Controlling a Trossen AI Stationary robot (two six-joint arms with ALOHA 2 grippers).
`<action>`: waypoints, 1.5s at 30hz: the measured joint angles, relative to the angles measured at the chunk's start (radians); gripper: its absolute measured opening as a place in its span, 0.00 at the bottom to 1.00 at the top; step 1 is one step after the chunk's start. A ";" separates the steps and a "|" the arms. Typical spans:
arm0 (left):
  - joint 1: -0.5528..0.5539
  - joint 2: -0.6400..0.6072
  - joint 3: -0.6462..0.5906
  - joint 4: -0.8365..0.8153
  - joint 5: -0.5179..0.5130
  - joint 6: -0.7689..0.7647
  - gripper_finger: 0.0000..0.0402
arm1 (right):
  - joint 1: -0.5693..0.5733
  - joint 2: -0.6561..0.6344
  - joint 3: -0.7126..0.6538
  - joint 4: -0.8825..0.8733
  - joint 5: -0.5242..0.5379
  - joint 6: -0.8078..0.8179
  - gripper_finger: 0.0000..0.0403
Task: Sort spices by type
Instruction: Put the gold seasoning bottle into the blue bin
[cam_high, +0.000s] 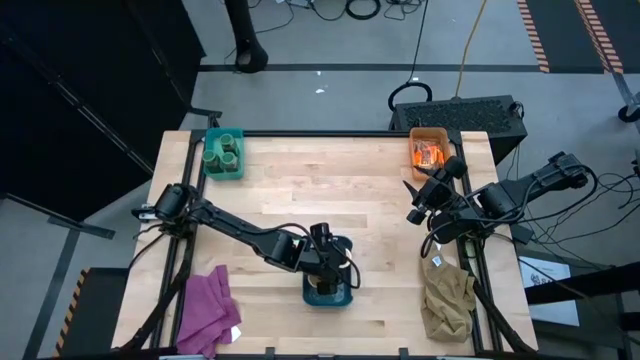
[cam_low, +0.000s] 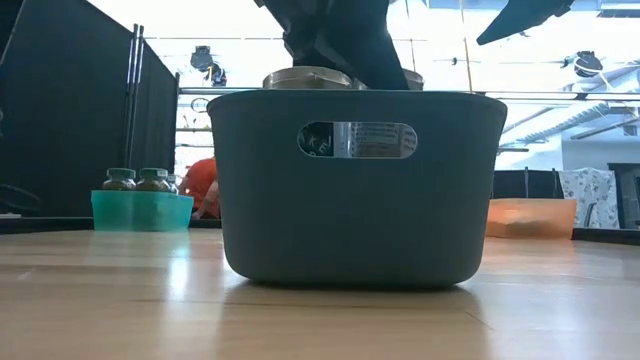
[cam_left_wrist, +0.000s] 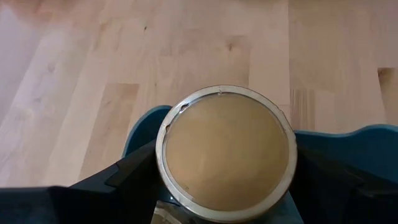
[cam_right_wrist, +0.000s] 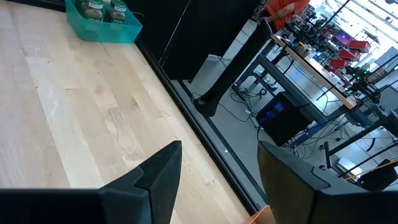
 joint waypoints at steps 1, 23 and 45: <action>0.000 0.000 0.000 0.000 0.000 0.000 0.74 | 0.000 0.000 0.000 0.000 0.000 0.000 0.48; 0.000 0.000 0.000 0.000 0.008 0.013 0.74 | 0.000 0.000 0.000 0.000 0.000 0.000 0.48; 0.002 0.000 -0.001 -0.003 0.022 0.014 0.74 | 0.000 0.000 0.000 0.000 0.000 0.000 0.48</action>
